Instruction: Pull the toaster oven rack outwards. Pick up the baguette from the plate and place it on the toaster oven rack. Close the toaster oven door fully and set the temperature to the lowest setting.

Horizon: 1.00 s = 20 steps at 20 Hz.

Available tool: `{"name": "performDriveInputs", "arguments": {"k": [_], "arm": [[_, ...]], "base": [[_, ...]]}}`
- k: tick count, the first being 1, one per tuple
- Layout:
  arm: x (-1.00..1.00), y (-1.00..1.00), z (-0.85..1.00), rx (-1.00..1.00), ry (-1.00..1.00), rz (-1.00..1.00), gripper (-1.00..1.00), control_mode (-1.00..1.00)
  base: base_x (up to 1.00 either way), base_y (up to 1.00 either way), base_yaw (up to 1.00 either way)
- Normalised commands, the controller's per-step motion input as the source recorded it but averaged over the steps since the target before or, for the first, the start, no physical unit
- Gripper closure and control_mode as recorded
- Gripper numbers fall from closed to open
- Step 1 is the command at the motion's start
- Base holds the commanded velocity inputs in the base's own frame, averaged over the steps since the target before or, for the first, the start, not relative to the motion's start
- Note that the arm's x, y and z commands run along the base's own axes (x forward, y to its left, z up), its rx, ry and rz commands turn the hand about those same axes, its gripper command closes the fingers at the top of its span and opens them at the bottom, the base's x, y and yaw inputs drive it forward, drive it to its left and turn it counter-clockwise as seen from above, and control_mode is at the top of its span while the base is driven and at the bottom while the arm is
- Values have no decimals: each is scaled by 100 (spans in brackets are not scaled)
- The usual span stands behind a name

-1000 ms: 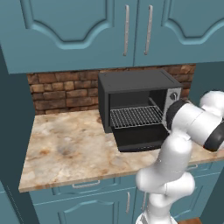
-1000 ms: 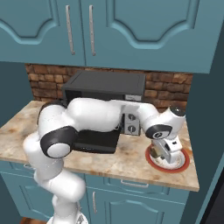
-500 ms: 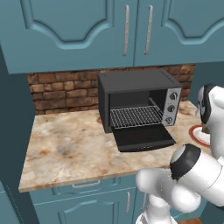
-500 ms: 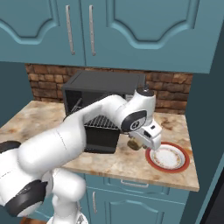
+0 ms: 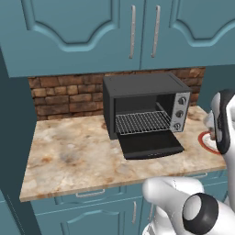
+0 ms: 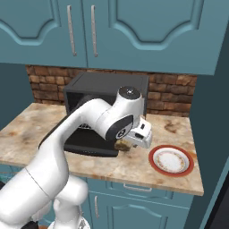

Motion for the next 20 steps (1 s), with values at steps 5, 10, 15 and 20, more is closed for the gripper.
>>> {"name": "performDriveInputs", "arguments": {"k": [5, 10, 15, 20], "arm": [[1, 39, 23, 0, -7, 14, 100, -100], [0, 41, 11, 0, 0, 18, 100, -100], [-11, 83, 21, -4, 0, 35, 100, -100], [5, 66, 28, -9, 3, 42, 100, -100]], "base": [[0, 0, 0], [0, 0, 0], [0, 0, 0], [0, 0, 0]]}}
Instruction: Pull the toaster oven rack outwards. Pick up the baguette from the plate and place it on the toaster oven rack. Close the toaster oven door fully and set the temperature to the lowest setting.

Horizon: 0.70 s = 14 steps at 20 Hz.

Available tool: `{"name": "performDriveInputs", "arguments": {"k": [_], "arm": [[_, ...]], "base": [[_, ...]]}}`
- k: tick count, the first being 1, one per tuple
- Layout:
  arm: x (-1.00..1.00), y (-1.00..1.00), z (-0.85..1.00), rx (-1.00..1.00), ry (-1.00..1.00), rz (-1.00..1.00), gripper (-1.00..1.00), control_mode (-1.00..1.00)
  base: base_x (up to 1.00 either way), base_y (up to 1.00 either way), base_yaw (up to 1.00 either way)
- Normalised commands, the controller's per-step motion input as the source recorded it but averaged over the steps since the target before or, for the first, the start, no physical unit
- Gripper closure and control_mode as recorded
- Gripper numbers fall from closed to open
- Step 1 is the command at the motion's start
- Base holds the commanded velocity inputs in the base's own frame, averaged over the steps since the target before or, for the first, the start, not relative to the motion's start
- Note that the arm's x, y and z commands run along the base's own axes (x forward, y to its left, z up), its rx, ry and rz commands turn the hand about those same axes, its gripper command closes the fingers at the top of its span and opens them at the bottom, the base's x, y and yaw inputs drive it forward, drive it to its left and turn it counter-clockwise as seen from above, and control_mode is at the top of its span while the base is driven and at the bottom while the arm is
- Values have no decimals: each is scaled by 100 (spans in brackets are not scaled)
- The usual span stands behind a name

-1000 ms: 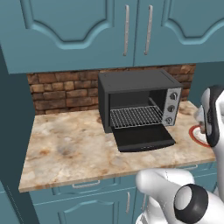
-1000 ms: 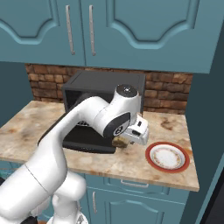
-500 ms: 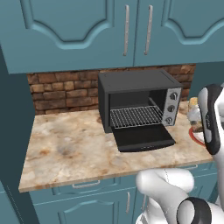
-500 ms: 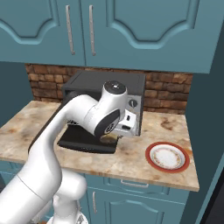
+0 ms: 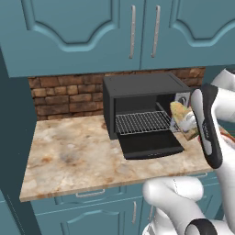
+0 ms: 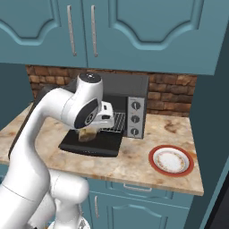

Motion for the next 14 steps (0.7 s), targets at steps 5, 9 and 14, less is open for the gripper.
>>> {"name": "performDriveInputs", "arguments": {"k": [5, 9, 14], "arm": [[57, 9, 29, -10, 11, 40, 100, -100], [84, 14, 6, -5, 1, 3, 100, -100], [40, 33, -3, -1, -4, 0, 100, -100]], "base": [[0, 0, 0], [0, 0, 0], [0, 0, 0]]}}
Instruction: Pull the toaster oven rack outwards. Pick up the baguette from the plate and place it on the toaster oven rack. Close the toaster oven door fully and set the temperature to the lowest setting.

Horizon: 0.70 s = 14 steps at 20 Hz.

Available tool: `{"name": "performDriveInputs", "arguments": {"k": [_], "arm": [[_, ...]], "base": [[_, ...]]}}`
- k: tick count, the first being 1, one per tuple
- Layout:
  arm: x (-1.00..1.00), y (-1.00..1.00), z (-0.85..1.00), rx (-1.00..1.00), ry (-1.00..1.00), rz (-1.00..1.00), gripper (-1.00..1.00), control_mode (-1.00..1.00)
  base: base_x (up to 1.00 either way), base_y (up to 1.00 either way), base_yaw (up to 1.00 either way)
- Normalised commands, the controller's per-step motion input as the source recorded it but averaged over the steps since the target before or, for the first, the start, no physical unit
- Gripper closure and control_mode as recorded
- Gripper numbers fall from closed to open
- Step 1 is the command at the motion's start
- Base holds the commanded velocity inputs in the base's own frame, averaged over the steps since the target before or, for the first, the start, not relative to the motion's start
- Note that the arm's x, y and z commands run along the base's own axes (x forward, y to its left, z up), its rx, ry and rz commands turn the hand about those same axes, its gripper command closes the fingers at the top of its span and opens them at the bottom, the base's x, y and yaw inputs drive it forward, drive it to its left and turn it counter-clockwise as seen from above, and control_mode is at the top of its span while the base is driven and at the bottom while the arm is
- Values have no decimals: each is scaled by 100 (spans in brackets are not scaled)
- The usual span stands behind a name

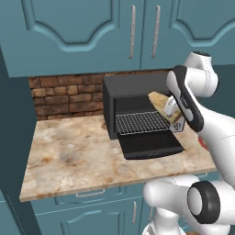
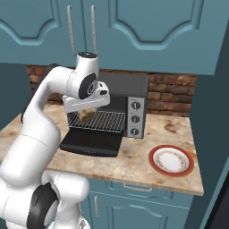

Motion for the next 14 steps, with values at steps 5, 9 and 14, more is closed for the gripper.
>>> {"name": "performDriveInputs", "arguments": {"k": [5, 9, 14], "arm": [[18, 42, -62, -7, -8, 1, 100, -100], [0, 25, -62, -16, 1, 4, 100, -100], [10, 0, -19, -6, -1, 13, 100, -100]], "base": [[0, 0, 0], [0, 0, 0], [0, 0, 0]]}}
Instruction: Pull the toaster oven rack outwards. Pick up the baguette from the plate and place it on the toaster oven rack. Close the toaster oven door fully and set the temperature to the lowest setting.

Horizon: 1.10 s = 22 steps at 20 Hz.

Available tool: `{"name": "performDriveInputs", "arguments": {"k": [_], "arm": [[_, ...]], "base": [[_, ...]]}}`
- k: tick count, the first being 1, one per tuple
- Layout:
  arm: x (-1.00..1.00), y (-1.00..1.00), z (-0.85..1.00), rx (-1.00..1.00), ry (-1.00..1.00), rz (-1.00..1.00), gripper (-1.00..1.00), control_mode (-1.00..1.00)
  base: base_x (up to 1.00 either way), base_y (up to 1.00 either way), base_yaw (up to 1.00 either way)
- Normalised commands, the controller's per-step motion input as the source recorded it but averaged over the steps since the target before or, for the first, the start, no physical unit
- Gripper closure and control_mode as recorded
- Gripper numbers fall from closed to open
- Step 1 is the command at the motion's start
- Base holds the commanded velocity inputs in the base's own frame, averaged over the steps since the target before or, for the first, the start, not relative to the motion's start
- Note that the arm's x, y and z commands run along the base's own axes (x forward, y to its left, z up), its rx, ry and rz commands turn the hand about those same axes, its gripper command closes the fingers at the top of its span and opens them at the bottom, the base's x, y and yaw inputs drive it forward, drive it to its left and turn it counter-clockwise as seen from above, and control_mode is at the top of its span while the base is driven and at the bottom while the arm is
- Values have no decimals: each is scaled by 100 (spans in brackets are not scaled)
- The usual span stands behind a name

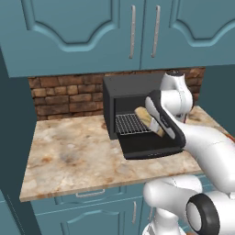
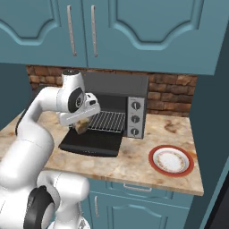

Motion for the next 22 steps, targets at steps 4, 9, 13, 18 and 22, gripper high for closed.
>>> {"name": "performDriveInputs", "arguments": {"k": [4, 9, 13, 18, 22], "arm": [[60, -9, 0, 0, -1, 23, 100, -100], [64, -22, 0, -1, 6, 23, 100, -100], [43, -20, -1, 0, 2, 20, 100, -100], [4, 2, -44, -3, 0, 10, 100, -100], [0, 5, -47, -6, -3, 7, 100, -100]], "base": [[0, 0, 0], [0, 0, 0], [0, 0, 0], [0, 0, 0], [0, 0, 0]]}}
